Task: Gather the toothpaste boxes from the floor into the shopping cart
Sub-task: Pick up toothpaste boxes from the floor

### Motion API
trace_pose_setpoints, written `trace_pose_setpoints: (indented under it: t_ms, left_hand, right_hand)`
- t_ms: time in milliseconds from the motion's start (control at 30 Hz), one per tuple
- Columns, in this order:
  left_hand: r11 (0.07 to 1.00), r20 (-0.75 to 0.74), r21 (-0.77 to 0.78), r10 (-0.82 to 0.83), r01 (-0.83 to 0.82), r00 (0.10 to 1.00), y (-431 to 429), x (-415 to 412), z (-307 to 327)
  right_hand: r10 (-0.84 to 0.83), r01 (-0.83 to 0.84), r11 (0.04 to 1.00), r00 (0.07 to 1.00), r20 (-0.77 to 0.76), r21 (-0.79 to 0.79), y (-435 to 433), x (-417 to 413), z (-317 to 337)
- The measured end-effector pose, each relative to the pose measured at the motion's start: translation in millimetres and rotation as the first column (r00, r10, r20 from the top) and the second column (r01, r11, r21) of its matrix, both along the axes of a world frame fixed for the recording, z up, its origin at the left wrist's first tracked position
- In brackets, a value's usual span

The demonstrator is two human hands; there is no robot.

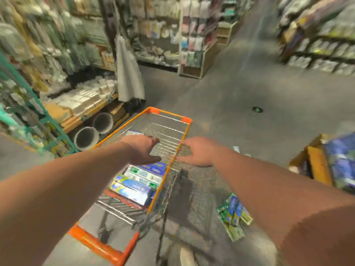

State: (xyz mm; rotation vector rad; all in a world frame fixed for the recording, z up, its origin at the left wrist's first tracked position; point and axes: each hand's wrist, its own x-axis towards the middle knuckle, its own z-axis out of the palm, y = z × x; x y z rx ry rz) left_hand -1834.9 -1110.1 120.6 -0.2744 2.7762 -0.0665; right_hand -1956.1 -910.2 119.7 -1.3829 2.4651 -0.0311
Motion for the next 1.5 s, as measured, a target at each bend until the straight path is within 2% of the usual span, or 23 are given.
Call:
trace_pose_setpoints:
  t_ms: [167,367,600,867,1033,1233,1367,1500]
  left_hand:
    - [0.994,-0.047,0.021,-0.108,0.109,0.993,94.5,-28.5,17.2]
    - [0.974,-0.037,0.059,-0.217,0.219,0.975,196.7,-80.1,7.7]
    - [0.978,0.006,0.092,-0.186,0.185,0.982,277.2,-159.0,-24.4]
    - [0.98,0.052,0.136,-0.153,0.145,0.987,323.8,-228.0,-100.0]
    - [0.965,0.093,0.202,-0.187,0.165,0.978,335.2,-283.6,-177.3]
    - [0.939,0.135,0.268,-0.256,0.213,0.957,357.1,-335.2,-306.3]
    - [0.935,0.196,0.333,-0.193,0.12,0.961,367.9,-351.1,-405.7]
    - [0.947,0.26,0.32,-0.076,-0.011,0.963,371.9,-362.9,-523.0]
  right_hand:
    - [-0.178,0.178,0.984,0.983,-0.047,-0.006,107.7,-9.0,29.5]
    - [-0.321,0.322,0.947,0.947,-0.025,0.003,213.6,-45.4,28.2]
    - [-0.321,0.32,0.946,0.947,0.017,0.05,294.5,-118.0,-7.1]
    - [-0.303,0.293,0.949,0.951,0.07,0.12,323.6,-190.8,-80.8]
    - [-0.343,0.325,0.933,0.934,0.101,0.156,322.3,-232.9,-155.5]
    - [-0.383,0.342,0.903,0.915,0.124,0.261,335.7,-280.9,-284.7]
    - [-0.392,0.326,0.894,0.901,0.183,0.308,347.1,-302.2,-389.8]
    - [-0.3,0.225,0.92,0.932,0.205,0.321,346.0,-321.4,-502.2]
